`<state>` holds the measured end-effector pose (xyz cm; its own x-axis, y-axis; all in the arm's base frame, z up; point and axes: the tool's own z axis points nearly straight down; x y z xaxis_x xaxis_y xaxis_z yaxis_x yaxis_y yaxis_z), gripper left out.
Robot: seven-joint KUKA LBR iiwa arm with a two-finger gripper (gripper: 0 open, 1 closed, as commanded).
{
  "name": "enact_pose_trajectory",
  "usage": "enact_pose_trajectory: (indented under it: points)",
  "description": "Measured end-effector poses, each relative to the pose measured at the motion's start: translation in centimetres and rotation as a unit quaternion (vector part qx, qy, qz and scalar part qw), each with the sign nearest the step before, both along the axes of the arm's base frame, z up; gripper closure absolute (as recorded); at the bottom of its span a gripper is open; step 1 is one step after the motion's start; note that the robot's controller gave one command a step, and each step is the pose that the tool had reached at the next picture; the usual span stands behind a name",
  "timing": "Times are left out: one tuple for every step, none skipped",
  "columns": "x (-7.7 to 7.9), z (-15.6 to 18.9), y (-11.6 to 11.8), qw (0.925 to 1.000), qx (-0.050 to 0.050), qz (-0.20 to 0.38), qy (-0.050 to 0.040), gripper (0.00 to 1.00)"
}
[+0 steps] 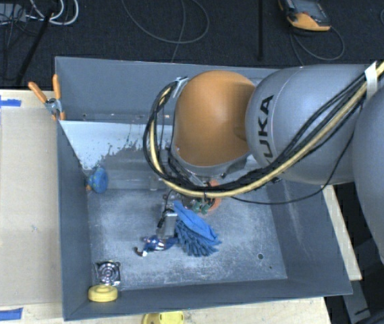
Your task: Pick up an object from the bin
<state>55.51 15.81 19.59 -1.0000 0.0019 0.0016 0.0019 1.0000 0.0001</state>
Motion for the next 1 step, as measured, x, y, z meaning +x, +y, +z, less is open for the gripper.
enact_pose_trajectory:
  points:
    - [-1.98, -7.69, -2.18, 0.9999, 0.000, 0.012, -0.0015, 0.00]
